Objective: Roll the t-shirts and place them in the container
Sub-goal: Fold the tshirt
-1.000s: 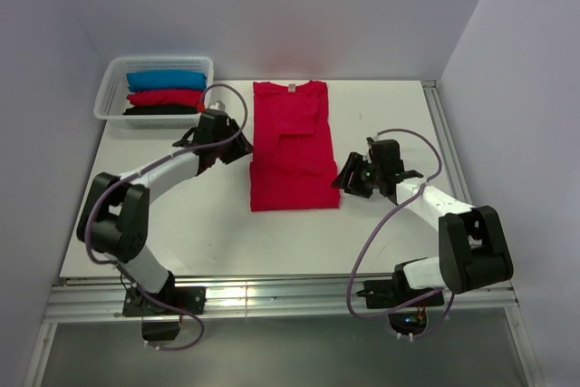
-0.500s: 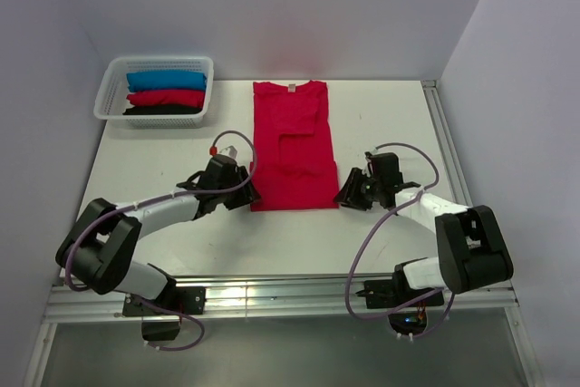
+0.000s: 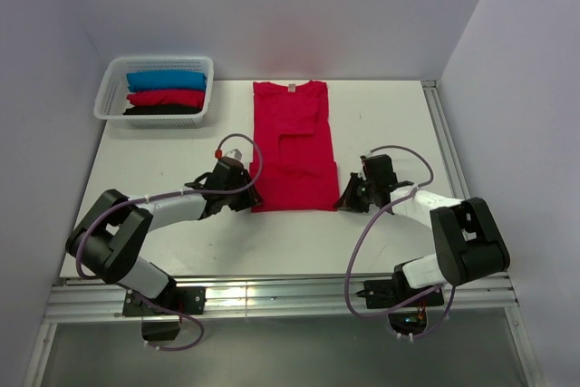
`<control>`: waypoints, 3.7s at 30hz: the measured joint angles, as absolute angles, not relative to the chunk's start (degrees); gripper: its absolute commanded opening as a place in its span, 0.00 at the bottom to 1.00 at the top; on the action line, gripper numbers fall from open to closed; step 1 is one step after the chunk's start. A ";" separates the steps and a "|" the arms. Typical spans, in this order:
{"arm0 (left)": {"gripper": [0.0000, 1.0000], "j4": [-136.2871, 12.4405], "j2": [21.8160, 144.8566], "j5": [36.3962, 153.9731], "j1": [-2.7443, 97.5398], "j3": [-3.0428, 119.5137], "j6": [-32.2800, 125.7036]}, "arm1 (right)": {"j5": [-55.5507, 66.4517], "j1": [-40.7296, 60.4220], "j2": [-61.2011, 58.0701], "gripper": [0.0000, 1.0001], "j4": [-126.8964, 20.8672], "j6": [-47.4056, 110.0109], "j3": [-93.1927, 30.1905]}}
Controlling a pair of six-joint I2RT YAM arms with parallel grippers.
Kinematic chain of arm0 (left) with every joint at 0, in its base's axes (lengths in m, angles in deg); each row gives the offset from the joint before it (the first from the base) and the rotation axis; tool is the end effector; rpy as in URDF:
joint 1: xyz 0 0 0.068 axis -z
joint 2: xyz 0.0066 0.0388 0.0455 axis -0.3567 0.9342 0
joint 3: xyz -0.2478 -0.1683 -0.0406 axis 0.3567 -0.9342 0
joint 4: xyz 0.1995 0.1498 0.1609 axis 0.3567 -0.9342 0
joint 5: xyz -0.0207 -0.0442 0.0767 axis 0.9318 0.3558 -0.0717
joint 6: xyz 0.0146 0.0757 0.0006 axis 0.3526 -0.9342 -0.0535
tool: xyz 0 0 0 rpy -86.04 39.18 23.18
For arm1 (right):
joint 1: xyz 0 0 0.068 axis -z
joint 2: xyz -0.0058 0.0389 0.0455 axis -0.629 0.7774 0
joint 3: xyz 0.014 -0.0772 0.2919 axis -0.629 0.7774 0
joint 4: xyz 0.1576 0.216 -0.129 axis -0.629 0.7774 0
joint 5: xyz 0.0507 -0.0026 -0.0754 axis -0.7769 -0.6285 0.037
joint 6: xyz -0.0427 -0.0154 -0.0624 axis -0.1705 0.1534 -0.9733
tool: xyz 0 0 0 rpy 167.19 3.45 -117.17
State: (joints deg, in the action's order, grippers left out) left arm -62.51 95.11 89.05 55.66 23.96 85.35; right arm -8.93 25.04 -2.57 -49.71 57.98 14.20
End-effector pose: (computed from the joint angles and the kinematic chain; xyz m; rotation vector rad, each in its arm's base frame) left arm 0.2689 -0.1897 0.1292 -0.3228 2.5138 -0.6958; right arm 0.2614 0.0902 0.1159 0.2803 2.5939 0.8037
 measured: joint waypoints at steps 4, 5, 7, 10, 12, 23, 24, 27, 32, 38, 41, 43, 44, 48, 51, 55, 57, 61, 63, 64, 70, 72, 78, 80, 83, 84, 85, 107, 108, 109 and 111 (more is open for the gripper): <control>0.36 -62.55 95.11 88.51 56.03 23.96 85.39 | -7.20 23.75 -2.92 0.00 -48.66 58.05 14.18; 0.36 -62.62 95.11 88.44 56.16 23.96 85.39 | -6.79 23.53 -3.19 0.00 -48.31 58.07 14.18; 0.36 -62.75 95.08 88.29 56.38 23.96 85.37 | -5.87 23.16 -3.91 0.00 -47.50 58.07 14.18; 0.36 -62.99 94.84 88.03 56.69 23.89 85.39 | -4.75 22.72 -5.37 0.00 -45.99 58.05 14.18; 0.36 -63.38 94.21 87.33 57.08 23.50 85.39 | -3.81 22.53 -6.75 0.00 -44.79 58.07 14.18; 0.42 -70.07 85.80 83.63 58.33 19.37 85.33 | -1.10 20.10 -14.27 0.43 -41.49 58.42 15.75; 0.43 -70.07 85.18 83.55 58.50 18.99 85.30 | -0.73 19.60 -15.49 0.46 -41.42 58.53 16.36; 0.48 -69.76 83.24 83.42 59.14 17.44 85.22 | 0.27 18.50 -18.31 0.50 -41.40 58.55 17.63; 0.53 -68.02 81.95 82.89 60.58 15.96 85.09 | 1.63 17.72 -18.68 0.50 -42.06 58.53 18.40; 0.52 -66.42 84.07 81.08 61.61 16.00 84.41 | 4.80 15.86 -14.88 0.47 -41.95 58.68 17.70; 0.50 -64.65 85.64 80.46 61.61 16.63 84.32 | 5.91 14.94 -12.12 0.47 -41.58 58.92 16.25; 0.48 -63.67 86.84 79.96 61.61 17.25 84.30 | 6.79 14.29 -11.25 0.46 -41.60 58.97 15.45; 0.46 -63.08 87.50 79.77 61.58 17.49 84.30 | 7.31 13.87 -10.99 0.45 -41.51 58.97 15.16; 0.41 -61.44 89.27 79.48 61.61 18.21 84.26 | 8.23 13.30 -10.14 0.41 -41.23 58.99 14.37; 0.38 -61.17 90.28 79.48 61.61 18.91 84.10 | 9.06 13.04 -9.35 0.38 -41.12 59.14 13.92; 0.38 -61.31 90.34 79.26 61.61 18.95 84.08 | 9.28 12.84 -9.13 0.37 -40.97 59.21 13.92; 0.39 -61.33 90.28 79.28 61.61 18.95 84.08 | 9.28 12.84 -9.13 0.31 -40.94 59.23 13.89; 0.39 -61.46 89.69 79.52 61.65 18.51 83.91 | 9.32 12.84 -9.13 0.23 -40.88 59.21 13.89; 0.37 -61.55 89.29 79.57 61.65 18.16 83.86 | 9.36 12.78 -9.11 0.18 -40.88 59.10 13.89; 0.37 -61.66 89.23 79.57 61.65 18.12 83.84 | 9.43 12.73 -9.09 0.17 -40.83 59.12 13.83; 0.33 -61.63 89.40 79.59 61.65 18.12 83.53 | 9.65 12.10 -8.98 0.00 -40.70 59.08 13.28; 0.26 -60.96 89.95 79.63 61.69 18.14 83.36 | 9.74 11.93 -8.93 0.00 -40.68 59.03 13.28; 0.00 -59.73 91.92 80.05 61.87 19.12 82.66 | 10.13 11.49 -8.45 0.00 -40.68 58.92 13.26; 0.00 -60.08 92.11 79.96 61.98 19.47 82.62 | 10.13 11.47 -8.45 0.00 -40.66 58.92 13.22; 0.00 -62.66 92.29 79.39 62.11 20.74 82.79 | 10.06 11.44 -8.45 0.00 -40.20 58.92 12.82; 0.00 -63.91 92.37 79.20 62.13 21.31 82.88 | 10.02 11.40 -8.50 0.00 -39.85 58.92 12.58; 0.00 -65.70 92.53 78.98 62.13 22.14 82.88 | 9.89 11.36 -8.58 0.00 -39.70 58.92 12.43; 0.00 -88.21 85.62 85.62 62.24 28.41 83.10 | 3.99 10.83 -20.28 0.00 -25.58 57.37 9.00; 0.00 -88.91 85.62 85.60 62.24 29.14 83.16 | 3.99 10.81 -20.32 0.00 -25.25 57.24 8.69; 0.00 -89.44 85.58 85.58 62.22 29.66 83.32 | 4.01 10.83 -20.41 0.00 -25.12 57.18 8.60; 0.00 -90.48 85.18 85.54 62.22 30.36 83.80 | 4.05 10.83 -20.85 0.00 -24.70 57.18 8.56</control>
